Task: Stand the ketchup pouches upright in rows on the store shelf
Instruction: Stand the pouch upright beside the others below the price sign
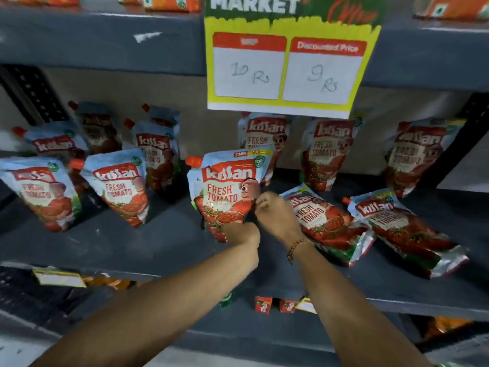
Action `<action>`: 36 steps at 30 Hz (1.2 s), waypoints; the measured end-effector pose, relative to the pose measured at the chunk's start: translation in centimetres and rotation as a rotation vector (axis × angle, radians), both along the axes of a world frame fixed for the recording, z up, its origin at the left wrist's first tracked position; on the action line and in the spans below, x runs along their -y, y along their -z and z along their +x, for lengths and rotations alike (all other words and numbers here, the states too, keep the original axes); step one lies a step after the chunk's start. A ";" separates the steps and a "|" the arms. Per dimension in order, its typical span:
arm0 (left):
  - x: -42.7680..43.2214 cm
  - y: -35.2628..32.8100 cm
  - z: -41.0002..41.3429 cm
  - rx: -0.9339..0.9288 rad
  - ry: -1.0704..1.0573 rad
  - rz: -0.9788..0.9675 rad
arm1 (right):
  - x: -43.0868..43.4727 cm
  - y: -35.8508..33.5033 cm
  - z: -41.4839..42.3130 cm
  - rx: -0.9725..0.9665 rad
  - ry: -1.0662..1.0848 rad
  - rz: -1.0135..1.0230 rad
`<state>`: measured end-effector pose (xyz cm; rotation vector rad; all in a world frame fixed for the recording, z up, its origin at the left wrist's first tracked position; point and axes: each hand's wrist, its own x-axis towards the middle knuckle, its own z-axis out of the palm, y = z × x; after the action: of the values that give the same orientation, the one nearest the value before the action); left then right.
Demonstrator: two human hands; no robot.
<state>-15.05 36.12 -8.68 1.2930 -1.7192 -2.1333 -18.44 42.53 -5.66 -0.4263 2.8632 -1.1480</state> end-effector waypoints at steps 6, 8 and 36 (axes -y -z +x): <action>-2.9 -1.7 -2.2 0.073 0.305 0.200 | -7.4 -1.6 -3.7 0.038 0.336 0.443; -4.1 -2.0 -2.7 0.111 0.402 0.255 | -9.1 -1.8 -3.7 0.131 0.360 0.496; -11.2 -0.5 -3.1 -0.047 0.079 -0.348 | -13.9 1.7 -2.1 -0.111 0.329 -0.279</action>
<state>-18.12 47.28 -8.14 1.0877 -2.0362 -1.7757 -20.59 56.48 -7.33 -0.0188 2.9523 -1.6352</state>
